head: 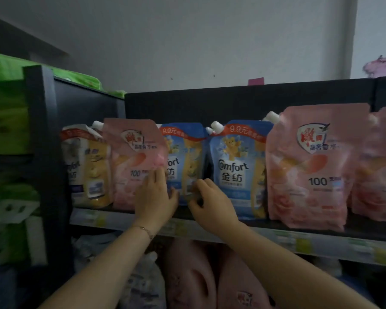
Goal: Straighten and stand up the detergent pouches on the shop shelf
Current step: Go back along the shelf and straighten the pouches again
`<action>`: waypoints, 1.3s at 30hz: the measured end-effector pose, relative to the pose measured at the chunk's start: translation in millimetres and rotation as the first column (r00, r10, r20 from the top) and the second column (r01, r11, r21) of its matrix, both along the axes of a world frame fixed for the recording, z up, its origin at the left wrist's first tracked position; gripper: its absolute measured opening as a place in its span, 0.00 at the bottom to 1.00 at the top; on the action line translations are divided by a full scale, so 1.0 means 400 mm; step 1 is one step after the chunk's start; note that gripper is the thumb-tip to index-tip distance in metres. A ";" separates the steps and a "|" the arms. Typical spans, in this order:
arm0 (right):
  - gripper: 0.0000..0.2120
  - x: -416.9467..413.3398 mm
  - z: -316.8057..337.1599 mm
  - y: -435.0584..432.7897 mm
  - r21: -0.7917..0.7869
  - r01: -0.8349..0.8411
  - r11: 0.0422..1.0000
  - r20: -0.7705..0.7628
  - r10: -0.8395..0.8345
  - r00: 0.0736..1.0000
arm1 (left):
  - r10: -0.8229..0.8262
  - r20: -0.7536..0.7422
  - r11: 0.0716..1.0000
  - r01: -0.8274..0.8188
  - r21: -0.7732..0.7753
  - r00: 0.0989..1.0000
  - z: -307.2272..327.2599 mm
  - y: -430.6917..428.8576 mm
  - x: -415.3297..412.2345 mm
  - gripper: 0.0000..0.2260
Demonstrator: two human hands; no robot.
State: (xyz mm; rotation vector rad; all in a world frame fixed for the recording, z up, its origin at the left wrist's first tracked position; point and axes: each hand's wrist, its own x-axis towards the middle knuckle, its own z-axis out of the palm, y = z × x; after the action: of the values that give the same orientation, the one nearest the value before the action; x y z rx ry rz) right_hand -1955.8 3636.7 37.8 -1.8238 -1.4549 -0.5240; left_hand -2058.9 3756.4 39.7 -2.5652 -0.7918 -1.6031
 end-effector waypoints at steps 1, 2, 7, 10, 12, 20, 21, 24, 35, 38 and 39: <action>0.06 -0.011 -0.004 0.024 -0.014 0.004 1.000 -0.056 -0.005 0.998 | 0.009 -0.019 0.999 -0.010 -0.045 1.000 -0.005 0.021 -0.019 0.14; 0.08 -0.022 -0.008 0.047 -0.029 0.008 1.000 -0.116 -0.011 0.993 | 0.009 -0.036 0.996 -0.012 -0.090 0.999 -0.011 0.041 -0.034 0.15; 0.16 -0.067 -0.026 0.152 -0.065 0.020 0.998 -0.382 -0.043 0.923 | 0.076 -0.125 0.984 -0.094 -0.149 0.989 -0.033 0.131 -0.089 0.22; 0.19 -0.082 -0.032 0.197 -0.080 0.037 0.996 -0.452 -0.069 0.889 | 0.073 -0.095 0.979 -0.089 -0.182 0.993 -0.037 0.178 -0.118 0.22; 0.20 -0.089 -0.028 0.220 -0.088 0.026 0.996 -0.476 -0.065 0.877 | 0.056 -0.042 0.967 -0.064 -0.247 0.998 -0.039 0.203 -0.135 0.19; 0.21 -0.120 0.005 0.294 -0.046 0.015 0.999 -0.553 -0.038 0.832 | 0.017 0.049 0.821 0.014 -0.571 0.999 -0.044 0.282 -0.151 0.32; 0.19 -0.125 0.009 0.297 -0.024 0.004 1.000 -0.587 -0.018 0.809 | 0.002 0.058 0.811 0.032 -0.585 0.998 -0.045 0.288 -0.150 0.33; 0.13 -0.132 0.014 0.304 0.062 0.015 0.998 -0.657 0.029 0.753 | -0.012 0.091 0.810 0.063 -0.584 0.996 -0.048 0.302 -0.141 0.33; 0.10 -0.144 -0.033 0.321 0.278 0.006 0.961 -0.607 0.171 0.776 | 0.042 0.295 0.739 0.169 -0.652 0.955 -0.024 0.252 -0.069 0.44; 0.07 -0.149 -0.018 0.300 0.337 -0.035 0.941 -0.512 0.215 0.832 | 0.024 0.431 0.712 0.288 -0.641 0.902 -0.036 0.254 -0.038 0.47; 0.07 -0.153 -0.011 0.292 0.362 -0.056 0.930 -0.473 0.235 0.849 | 0.016 0.487 0.707 0.334 -0.623 0.873 -0.034 0.239 -0.031 0.45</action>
State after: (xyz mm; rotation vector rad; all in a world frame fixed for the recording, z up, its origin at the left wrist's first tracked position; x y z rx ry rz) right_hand -2017.1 3753.6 33.4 -1.4177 -1.0504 -0.1694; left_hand -2071.2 3851.9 26.0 -2.7696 -1.5022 -2.4214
